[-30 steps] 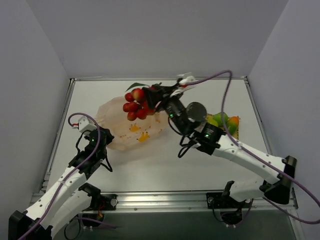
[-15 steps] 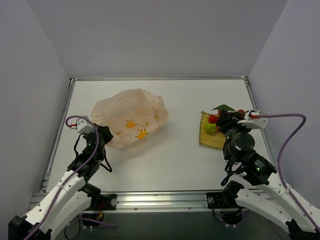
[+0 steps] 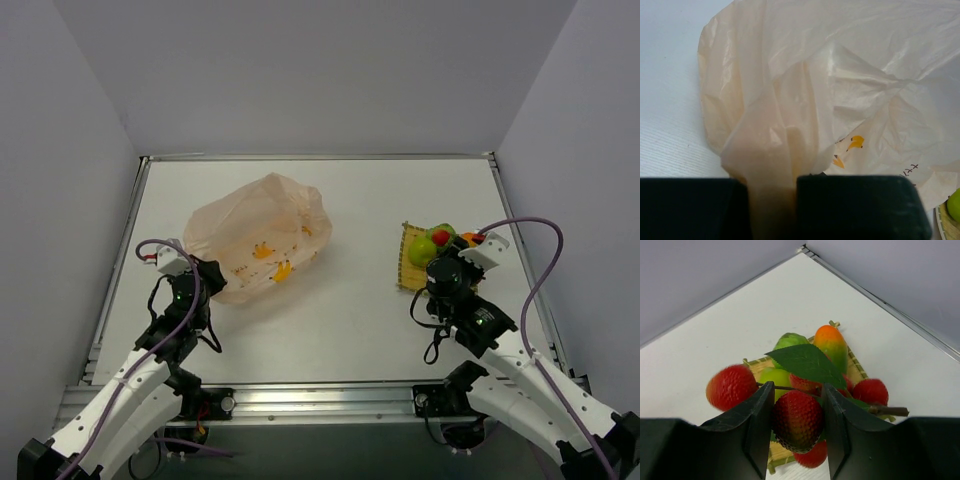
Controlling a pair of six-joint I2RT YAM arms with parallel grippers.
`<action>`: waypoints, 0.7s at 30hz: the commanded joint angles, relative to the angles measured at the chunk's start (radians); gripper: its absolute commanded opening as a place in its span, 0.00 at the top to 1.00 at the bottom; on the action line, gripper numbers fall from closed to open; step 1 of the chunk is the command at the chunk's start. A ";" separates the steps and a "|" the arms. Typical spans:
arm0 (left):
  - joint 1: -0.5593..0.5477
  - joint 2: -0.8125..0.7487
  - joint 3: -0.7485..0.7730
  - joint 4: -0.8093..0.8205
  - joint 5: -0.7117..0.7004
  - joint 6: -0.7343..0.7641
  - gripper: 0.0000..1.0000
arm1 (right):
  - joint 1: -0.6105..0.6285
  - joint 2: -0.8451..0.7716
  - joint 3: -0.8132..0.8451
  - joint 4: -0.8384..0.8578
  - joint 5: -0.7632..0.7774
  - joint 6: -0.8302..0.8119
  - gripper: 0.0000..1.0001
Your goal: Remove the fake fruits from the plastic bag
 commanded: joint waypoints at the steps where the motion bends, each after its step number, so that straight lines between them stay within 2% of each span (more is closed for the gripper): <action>1: 0.007 -0.001 0.014 0.048 0.007 0.021 0.98 | -0.060 0.024 -0.015 0.025 -0.007 0.049 1.00; 11: 0.007 -0.002 0.014 0.047 0.006 0.023 0.98 | -0.218 0.092 -0.052 0.122 -0.209 0.002 1.00; 21: 0.012 0.004 0.011 0.045 0.003 0.020 0.98 | -0.313 0.175 -0.067 0.205 -0.318 -0.034 1.00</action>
